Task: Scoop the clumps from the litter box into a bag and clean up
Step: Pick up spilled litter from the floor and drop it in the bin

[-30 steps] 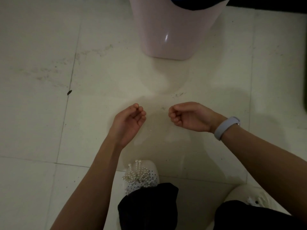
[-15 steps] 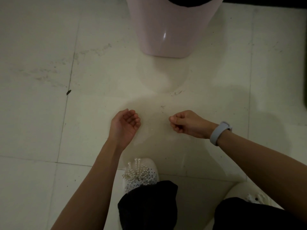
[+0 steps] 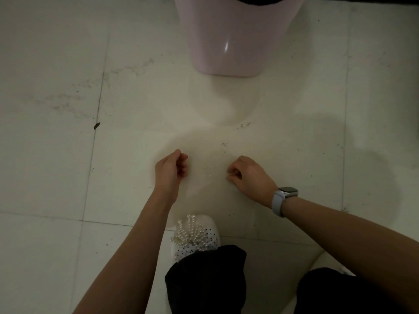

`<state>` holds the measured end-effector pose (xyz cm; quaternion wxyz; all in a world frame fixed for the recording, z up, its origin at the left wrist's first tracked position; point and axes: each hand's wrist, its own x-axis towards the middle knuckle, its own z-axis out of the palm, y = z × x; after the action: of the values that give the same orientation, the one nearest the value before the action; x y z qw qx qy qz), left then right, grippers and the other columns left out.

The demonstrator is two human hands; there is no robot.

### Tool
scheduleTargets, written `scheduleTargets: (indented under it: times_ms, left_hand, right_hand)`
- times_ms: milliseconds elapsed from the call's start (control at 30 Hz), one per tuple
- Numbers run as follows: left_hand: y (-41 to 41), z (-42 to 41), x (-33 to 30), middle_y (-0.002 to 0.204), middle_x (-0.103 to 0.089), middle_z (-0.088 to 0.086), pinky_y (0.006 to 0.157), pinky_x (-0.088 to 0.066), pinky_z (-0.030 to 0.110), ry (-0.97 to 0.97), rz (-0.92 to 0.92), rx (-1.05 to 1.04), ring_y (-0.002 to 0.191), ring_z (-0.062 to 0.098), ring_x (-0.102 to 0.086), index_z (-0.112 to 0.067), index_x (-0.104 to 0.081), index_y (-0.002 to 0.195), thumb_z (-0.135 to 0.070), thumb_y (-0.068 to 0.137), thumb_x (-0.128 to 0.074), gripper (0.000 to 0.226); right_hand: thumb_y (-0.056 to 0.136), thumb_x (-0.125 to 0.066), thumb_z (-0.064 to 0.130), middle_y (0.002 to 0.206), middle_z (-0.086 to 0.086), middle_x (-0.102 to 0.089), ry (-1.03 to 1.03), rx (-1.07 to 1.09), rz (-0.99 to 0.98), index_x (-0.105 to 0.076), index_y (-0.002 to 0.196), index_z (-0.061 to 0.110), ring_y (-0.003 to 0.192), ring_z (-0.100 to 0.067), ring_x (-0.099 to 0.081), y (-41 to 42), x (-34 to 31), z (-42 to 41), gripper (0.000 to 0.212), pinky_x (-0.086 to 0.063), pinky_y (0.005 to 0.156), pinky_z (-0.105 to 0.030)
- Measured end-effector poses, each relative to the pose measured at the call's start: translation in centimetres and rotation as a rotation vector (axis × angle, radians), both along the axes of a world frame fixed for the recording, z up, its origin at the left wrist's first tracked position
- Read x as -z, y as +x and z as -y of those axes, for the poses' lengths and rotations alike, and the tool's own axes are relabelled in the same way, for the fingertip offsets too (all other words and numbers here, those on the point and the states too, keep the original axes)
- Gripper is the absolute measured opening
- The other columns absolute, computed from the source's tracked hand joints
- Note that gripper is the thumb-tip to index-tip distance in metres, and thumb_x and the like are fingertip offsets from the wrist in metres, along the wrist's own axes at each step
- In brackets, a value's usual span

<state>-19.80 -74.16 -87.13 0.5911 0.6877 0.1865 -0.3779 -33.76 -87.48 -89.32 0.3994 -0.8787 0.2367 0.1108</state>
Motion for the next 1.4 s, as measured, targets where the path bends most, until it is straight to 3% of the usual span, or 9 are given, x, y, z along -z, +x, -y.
scheduleTargets:
  times_ms: [233,333,433,533,633,767,967,1133,1400]
  left_hand:
    - [-0.7,-0.4,-0.1,0.058,-0.045,0.002,0.054,-0.033,0.025,0.163,0.173,0.162,0.055,0.013,-0.038,-0.010,-0.060,0.064,-0.018,0.094,-0.048,0.033]
    - [-1.2,-1.1,-0.1,0.058,-0.046,0.002,0.057,-0.034,0.028,0.215,0.227,0.238,0.056,0.014,-0.039,-0.013,-0.061,0.062,-0.020,0.093,-0.051,0.033]
    - [-1.5,-1.9,0.0,0.058,-0.047,0.001,0.060,-0.034,0.029,0.257,0.266,0.276,0.057,0.014,-0.040,-0.015,-0.062,0.063,-0.021,0.093,-0.051,0.032]
    - [-1.7,-2.7,-0.1,0.058,-0.050,-0.006,0.061,-0.036,0.026,0.311,0.346,0.281,0.057,0.011,-0.043,-0.014,-0.065,0.072,-0.021,0.094,-0.050,0.027]
    - [-1.8,-3.9,-0.3,0.067,-0.055,-0.008,0.060,-0.038,0.021,0.392,0.439,0.164,0.062,0.005,-0.047,-0.010,-0.067,0.085,-0.020,0.094,-0.049,0.022]
    - [-1.5,-6.5,-0.3,0.077,-0.057,-0.012,0.062,-0.037,0.013,0.527,0.466,-0.019,0.070,-0.002,-0.050,-0.012,-0.067,0.096,-0.018,0.093,-0.048,0.020]
    - [-0.8,-10.1,-0.2,0.073,-0.056,-0.001,0.074,-0.045,0.031,0.679,0.440,-0.075,0.072,0.016,-0.051,-0.010,-0.064,0.098,-0.021,0.090,-0.052,0.018]
    - [-2.1,-10.3,0.5,0.068,-0.056,-0.003,0.078,-0.044,0.028,0.638,0.425,0.038,0.072,0.015,-0.052,-0.016,-0.067,0.097,-0.025,0.082,-0.067,0.018]
    - [-1.5,-9.9,0.8,0.077,-0.063,0.000,0.067,-0.037,0.014,0.636,0.483,0.142,0.071,0.007,-0.053,-0.014,-0.069,0.092,-0.020,0.081,-0.069,0.013]
  right_hand:
    - [0.080,-0.058,0.004,0.073,-0.017,-0.057,-0.169,0.043,0.154,-0.064,0.072,-0.002,0.069,-0.033,-0.055,-0.4,1.2,-1.1,0.011,-0.033,0.066,-0.024]
    - [0.078,-0.052,0.004,0.070,-0.015,-0.055,-0.346,-0.033,0.204,-0.059,0.069,0.001,0.069,-0.026,-0.046,-0.4,1.5,-1.6,0.012,-0.034,0.061,-0.028]
    - [0.065,-0.060,-0.001,0.068,-0.012,-0.054,-0.460,-0.121,0.165,-0.056,0.067,0.004,0.061,-0.027,-0.051,-0.2,1.1,-1.8,0.006,-0.040,0.054,-0.028]
    - [0.070,-0.057,-0.014,0.077,-0.018,-0.053,-0.305,-0.057,0.094,-0.053,0.072,0.002,0.068,-0.031,-0.051,0.2,0.8,-1.8,0.017,-0.037,0.062,-0.032]
    - [0.085,-0.046,-0.009,0.084,-0.017,-0.048,0.008,0.190,0.044,-0.048,0.078,0.002,0.077,-0.027,-0.043,1.0,-0.1,-1.5,0.013,-0.034,0.069,-0.034]
    - [0.090,-0.051,0.007,0.071,0.002,-0.050,0.229,0.422,0.073,-0.053,0.083,0.005,0.061,-0.008,-0.044,2.7,-2.0,-1.4,0.007,-0.037,0.053,-0.007]
    - [0.088,-0.055,0.005,0.074,0.007,-0.052,0.311,0.325,0.131,-0.053,0.087,0.011,0.065,-0.001,-0.048,4.3,-3.1,-3.0,0.007,-0.038,0.058,-0.001]
    - [0.088,-0.054,0.004,0.083,0.000,-0.057,0.327,0.409,0.095,-0.059,0.090,0.011,0.073,-0.011,-0.052,4.2,-2.2,-2.9,0.009,-0.039,0.059,0.000]
    - [0.089,-0.050,0.005,0.083,-0.006,-0.060,0.333,0.540,0.029,-0.059,0.089,0.015,0.076,-0.020,-0.056,3.6,-2.0,-1.1,0.014,-0.045,0.064,-0.022]
